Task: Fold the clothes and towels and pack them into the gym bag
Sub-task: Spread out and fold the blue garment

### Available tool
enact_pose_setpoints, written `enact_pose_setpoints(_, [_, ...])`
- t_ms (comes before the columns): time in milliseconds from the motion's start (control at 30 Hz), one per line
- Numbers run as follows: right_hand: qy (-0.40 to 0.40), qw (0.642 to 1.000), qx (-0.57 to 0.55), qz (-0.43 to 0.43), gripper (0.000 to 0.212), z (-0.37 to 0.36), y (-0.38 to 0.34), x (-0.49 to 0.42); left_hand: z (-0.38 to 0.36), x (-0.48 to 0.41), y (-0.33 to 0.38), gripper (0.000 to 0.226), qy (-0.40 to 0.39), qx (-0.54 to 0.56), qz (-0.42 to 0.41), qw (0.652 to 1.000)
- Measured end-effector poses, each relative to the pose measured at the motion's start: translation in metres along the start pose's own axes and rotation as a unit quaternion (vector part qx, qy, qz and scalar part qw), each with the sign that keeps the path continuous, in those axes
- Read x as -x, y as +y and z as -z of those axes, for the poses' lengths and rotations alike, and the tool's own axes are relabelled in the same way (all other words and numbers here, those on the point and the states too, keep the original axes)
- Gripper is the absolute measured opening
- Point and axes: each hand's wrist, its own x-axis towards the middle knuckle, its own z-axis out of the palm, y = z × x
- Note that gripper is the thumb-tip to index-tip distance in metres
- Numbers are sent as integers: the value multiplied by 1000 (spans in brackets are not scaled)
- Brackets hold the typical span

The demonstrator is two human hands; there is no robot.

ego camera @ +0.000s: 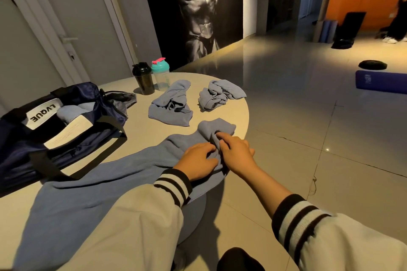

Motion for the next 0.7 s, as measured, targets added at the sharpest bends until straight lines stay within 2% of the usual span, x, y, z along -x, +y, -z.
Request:
enact_pose_setpoints(67, [30,988,-152,21,34,3,-6,-1,2,3,5,18,13,128,44,991])
enact_pose_setpoints(133, [51,968,-244,7,26,5,-9,-4,3,4,8,19,41,208,67,975])
enact_pose_setpoints(233, [-2,980,-198,37,27,1,-8,-7,1,8,10,19,39,226,59,972])
enact_pose_setpoints(300, [14,987,-152,48,26,1,-6,-8,-2,8,6,26,19,160,27,987])
enact_pose_setpoints(367, [110,981,-160,-1,26,12,-4,-7,-5,5,-1,41,-5,-29,3,1000])
enact_pose_setpoints(433, [168,971,-162,-59,30,20,0,-6,-7,1,-3,54,-23,-170,45,984])
enact_pose_setpoints(500, [124,988,-83,-41,38,24,5,-1,-9,0,-1,62,-9,-223,120,967])
enact_pose_setpoints(567, [59,998,-19,-33,32,23,5,5,-14,-2,6,64,13,-238,173,956])
enact_pose_setpoints(633, [7,996,-17,-93,31,21,7,6,-17,-6,13,64,25,-220,181,958])
enact_pose_setpoints(700, [-33,990,-56,-128,23,18,8,5,-18,-8,18,61,21,-202,135,970])
